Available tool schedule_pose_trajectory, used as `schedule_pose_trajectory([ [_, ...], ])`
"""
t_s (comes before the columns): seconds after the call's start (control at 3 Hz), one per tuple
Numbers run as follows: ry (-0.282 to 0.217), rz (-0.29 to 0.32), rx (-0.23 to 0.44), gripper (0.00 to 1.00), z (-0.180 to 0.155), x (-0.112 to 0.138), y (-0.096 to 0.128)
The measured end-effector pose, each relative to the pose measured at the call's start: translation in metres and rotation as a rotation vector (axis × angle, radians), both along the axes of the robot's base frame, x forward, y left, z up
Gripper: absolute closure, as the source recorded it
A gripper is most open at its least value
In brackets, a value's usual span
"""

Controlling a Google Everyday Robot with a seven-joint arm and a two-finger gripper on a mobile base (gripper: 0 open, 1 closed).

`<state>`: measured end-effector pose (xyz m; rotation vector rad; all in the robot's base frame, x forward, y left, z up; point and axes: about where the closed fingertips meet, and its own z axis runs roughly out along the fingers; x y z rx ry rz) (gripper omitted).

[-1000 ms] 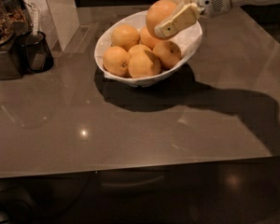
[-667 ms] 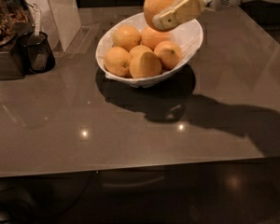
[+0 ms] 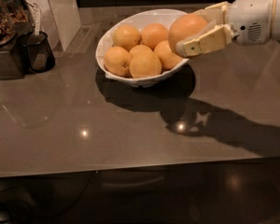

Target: Pick orange from white bowl

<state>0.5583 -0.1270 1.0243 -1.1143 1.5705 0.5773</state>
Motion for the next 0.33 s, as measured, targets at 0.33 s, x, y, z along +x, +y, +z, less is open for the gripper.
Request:
schedule_pose_trajectory([
  [0.33, 0.0, 0.0, 0.0, 1.0, 0.0, 0.0, 0.0],
])
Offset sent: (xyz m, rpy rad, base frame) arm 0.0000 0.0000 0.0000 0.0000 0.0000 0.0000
